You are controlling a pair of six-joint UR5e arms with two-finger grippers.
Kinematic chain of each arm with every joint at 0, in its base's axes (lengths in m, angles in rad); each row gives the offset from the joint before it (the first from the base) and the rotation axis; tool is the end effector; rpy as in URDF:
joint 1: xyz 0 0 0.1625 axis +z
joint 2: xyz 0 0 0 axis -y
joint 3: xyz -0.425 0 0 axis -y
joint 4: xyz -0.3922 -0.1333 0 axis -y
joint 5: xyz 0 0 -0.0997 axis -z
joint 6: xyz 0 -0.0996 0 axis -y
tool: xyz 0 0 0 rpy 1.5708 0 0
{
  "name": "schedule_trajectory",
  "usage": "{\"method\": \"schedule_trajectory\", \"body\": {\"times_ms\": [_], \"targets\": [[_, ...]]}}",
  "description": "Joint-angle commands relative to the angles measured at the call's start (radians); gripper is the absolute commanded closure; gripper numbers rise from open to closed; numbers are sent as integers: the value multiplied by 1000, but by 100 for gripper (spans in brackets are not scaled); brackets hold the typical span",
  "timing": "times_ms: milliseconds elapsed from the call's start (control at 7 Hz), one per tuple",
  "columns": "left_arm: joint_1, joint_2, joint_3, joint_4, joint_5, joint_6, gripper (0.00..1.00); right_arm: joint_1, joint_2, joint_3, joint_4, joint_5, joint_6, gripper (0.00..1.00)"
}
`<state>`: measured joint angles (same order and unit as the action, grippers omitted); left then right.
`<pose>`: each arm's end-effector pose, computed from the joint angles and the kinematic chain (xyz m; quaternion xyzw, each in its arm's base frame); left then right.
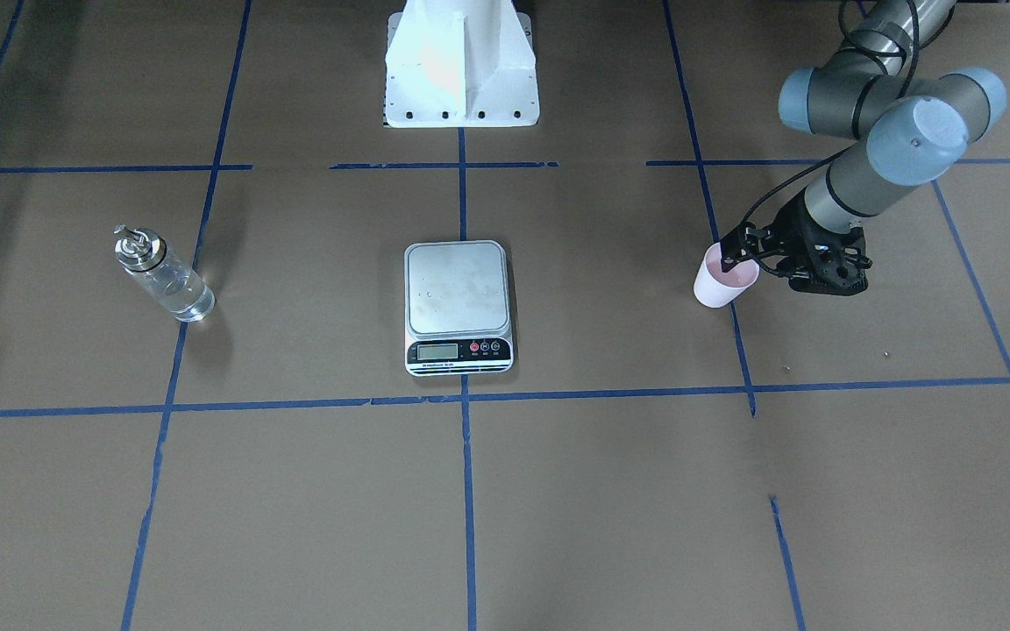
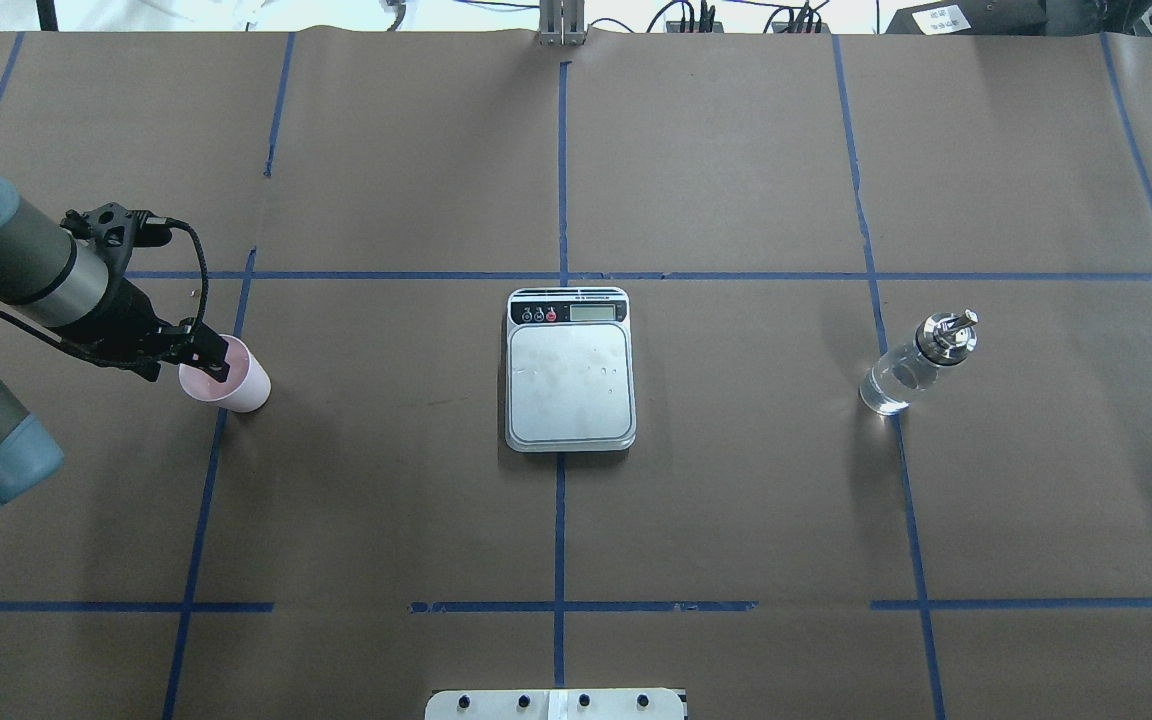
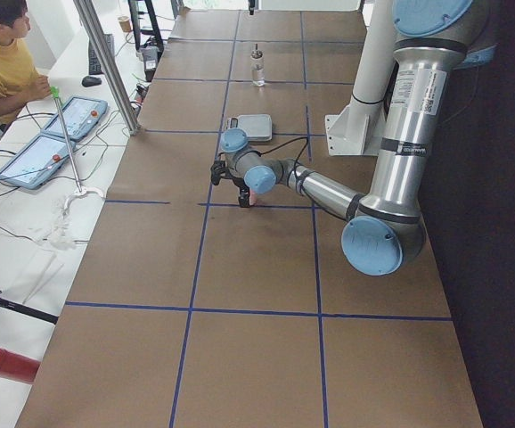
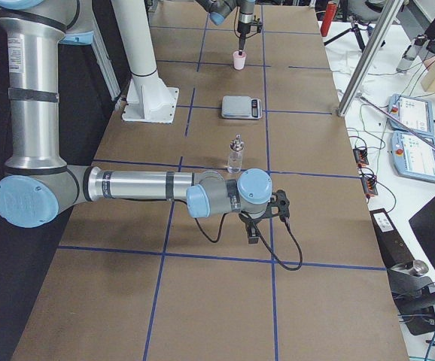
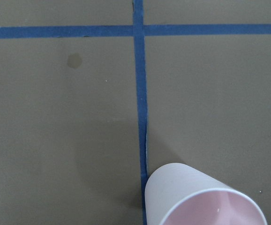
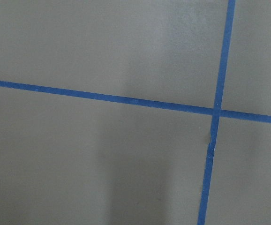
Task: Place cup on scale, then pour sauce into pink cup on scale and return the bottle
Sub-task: 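Lift the pink cup with the left gripper and carry it over the scale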
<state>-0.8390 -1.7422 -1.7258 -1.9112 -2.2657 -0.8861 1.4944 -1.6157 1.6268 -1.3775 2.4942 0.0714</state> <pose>0.3289 -0.4703 0.4540 -0.0204 0.4447 0.0426 0.8944 0.0168 -0.4856 0.6213 0.0584 -0.4487 -0.0477 0.8905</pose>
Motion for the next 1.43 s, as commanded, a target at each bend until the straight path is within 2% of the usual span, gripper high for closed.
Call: {"method": "schedule_trajectory", "body": {"times_ms": [0,143,571,714,857,1000,1143,1286], "targets": [[4,-6,6,0,0,4,82,0,0,1,2,0,-2,0],[4,-8,12,1,0,4,100,0,0,5,5,-3,-5,0],[-24,-36,12,12,0,-63,100,0,-1,1,40,-3,-2,0],[-67,-52,-29,15,-3,-114,100,0,-3,2,40,-3,-1,0],[-71,-86,-96,87,0,-129,100,0,-1,-2,38,-3,-2,0],[-60,-218,-112,216,5,-217,100,0,-1,-2,40,-3,-2,0],[8,-346,-113,283,74,-326,100,0,-1,-1,40,-2,-1,0],[76,-393,-107,285,95,-406,100,-9,0,2,40,0,1,0]]}}
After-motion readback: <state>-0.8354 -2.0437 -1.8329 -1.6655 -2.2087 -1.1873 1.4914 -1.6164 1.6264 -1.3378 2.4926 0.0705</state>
